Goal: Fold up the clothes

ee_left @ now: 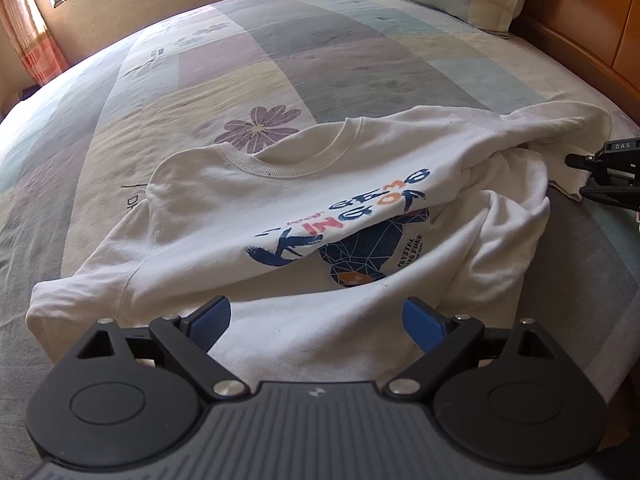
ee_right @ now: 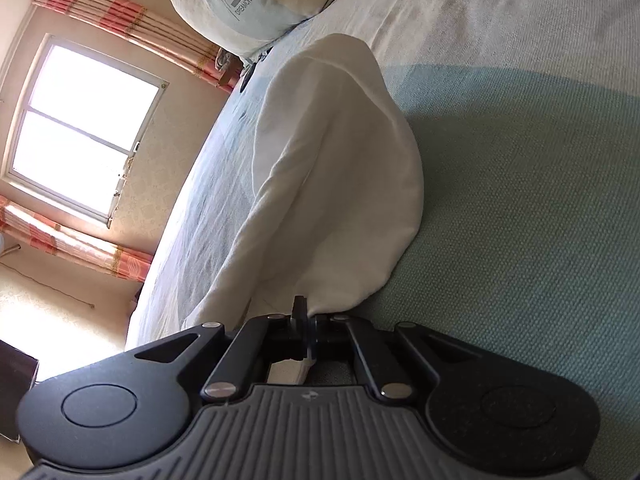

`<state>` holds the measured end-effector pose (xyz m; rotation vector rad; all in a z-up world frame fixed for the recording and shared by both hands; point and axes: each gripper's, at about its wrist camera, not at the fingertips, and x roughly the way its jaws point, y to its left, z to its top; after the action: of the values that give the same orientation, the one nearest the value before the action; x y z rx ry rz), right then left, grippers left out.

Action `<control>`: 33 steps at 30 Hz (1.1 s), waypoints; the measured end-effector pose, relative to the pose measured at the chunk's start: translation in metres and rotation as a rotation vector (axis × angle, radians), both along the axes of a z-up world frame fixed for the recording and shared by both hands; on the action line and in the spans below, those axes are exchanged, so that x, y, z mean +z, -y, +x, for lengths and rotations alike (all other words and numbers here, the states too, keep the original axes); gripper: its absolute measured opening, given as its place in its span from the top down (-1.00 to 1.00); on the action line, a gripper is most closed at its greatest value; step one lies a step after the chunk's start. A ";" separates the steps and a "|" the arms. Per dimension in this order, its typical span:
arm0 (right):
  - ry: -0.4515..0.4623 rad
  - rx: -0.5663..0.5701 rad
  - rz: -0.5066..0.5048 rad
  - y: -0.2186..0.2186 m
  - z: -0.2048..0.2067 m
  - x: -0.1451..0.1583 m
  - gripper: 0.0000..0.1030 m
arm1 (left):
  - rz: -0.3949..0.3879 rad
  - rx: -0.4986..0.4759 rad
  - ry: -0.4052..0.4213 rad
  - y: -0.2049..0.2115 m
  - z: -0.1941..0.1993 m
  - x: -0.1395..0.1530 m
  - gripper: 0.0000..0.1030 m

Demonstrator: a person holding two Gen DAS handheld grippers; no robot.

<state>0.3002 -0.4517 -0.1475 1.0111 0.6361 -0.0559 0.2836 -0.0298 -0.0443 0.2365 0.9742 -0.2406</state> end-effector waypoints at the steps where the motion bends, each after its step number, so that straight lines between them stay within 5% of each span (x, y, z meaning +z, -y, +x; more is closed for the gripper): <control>1: -0.006 -0.005 -0.021 0.005 0.000 0.005 0.93 | 0.002 -0.001 0.001 0.002 0.001 0.000 -0.81; 10: -0.139 -0.014 -0.272 0.080 -0.022 0.043 0.93 | 0.014 -0.042 0.018 0.033 0.005 0.005 -0.81; 21: -0.366 0.183 -0.804 0.127 -0.028 0.082 0.92 | 0.043 -0.060 0.031 0.063 0.009 0.010 -0.81; 29: -0.405 0.269 -0.949 0.144 -0.043 0.112 0.92 | 0.045 -0.028 0.036 0.062 0.011 0.011 -0.81; 33: -0.450 0.228 -0.850 0.177 -0.031 0.102 0.92 | 0.038 -0.035 0.033 0.067 0.013 0.009 -0.81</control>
<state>0.2697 -0.6283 -0.0452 0.0915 1.0146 -0.3305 0.2971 -0.0970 -0.0348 0.2912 0.9434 -0.2495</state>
